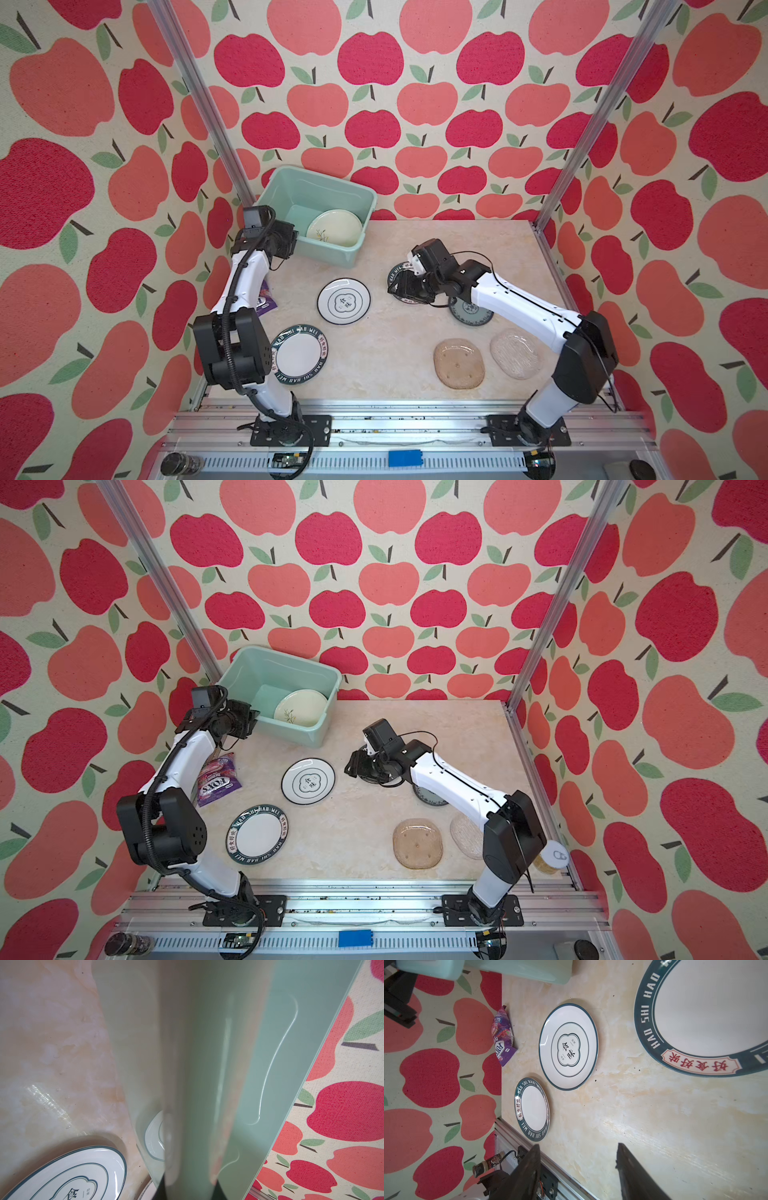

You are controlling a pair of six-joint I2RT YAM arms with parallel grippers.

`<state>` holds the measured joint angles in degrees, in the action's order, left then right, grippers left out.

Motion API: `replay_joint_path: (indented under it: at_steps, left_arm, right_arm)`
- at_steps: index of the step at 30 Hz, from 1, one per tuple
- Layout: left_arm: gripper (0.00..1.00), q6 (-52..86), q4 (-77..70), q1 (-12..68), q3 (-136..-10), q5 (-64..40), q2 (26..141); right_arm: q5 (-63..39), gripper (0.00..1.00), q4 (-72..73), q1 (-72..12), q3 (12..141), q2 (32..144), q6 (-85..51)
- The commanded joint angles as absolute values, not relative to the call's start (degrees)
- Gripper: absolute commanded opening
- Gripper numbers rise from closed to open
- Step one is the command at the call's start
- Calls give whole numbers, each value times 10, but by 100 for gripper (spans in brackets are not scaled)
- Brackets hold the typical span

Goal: Place the plates into the plastic bin on the countertop
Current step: Pick up the plate from the middle-left of the table.

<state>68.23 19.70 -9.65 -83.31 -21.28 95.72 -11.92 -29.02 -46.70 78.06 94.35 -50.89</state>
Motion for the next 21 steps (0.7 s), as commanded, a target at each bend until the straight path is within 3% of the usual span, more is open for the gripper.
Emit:
replay_joint_path:
  at_steps: [1, 8, 21]
  left_arm:
    - [0, 699, 82, -98, -868, -259, 884]
    - [0, 687, 121, -92, -866, -264, 846]
    - [0, 670, 170, -92, -851, -301, 786]
  right_arm:
    - [-84, 65, -275, -450, 721, 917, -573]
    - [-93, 72, -200, -385, 602, 887, -621]
    - [-119, 72, -220, -366, 602, 905, -579]
